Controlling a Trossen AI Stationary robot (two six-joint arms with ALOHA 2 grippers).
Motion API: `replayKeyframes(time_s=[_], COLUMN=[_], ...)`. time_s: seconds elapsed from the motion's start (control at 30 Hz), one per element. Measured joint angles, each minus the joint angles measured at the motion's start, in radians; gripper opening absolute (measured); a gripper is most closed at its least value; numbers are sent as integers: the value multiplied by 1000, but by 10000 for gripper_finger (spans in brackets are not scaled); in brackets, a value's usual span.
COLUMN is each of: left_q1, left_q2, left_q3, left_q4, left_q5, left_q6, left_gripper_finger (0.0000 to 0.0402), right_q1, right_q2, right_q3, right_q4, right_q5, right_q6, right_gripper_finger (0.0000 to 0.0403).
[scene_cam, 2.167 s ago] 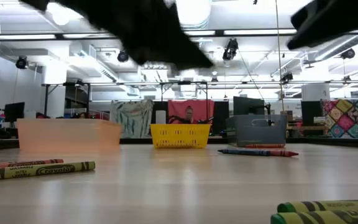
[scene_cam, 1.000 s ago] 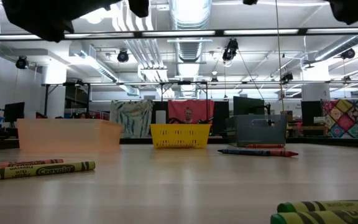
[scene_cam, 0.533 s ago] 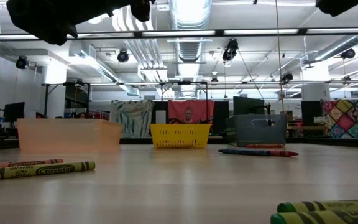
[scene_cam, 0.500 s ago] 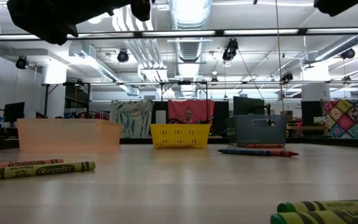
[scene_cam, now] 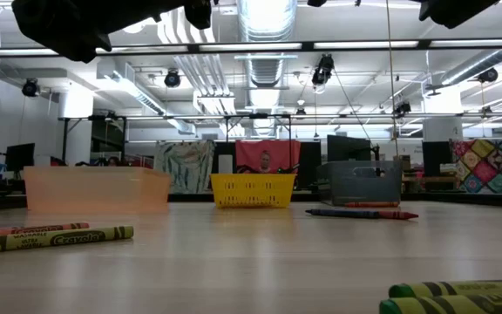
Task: Sort crayons
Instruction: Put the green crayon into the black bin
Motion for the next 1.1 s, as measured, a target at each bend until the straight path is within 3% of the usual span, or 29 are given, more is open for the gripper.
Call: replayKeyframes(time_s=[0.47, 0.9, 1.1], left_q1=[7, 17, 17], left_q2=[0, 1, 0], left_q3=[0, 0, -1], left_q4=[0, -44, -117], left_q5=[-3, -39, -188], left_q6=[-13, -68, -64], left_gripper_finger=[5, 141, 181], right_q1=[-5, -6, -9], right_q2=[0, -4, -38], right_q3=[0, 0, 0], right_q4=[2, -4, -71], right_q5=[-43, -25, 38], right_q6=[-19, -11, -12], right_gripper_finger=[15, 14, 13])
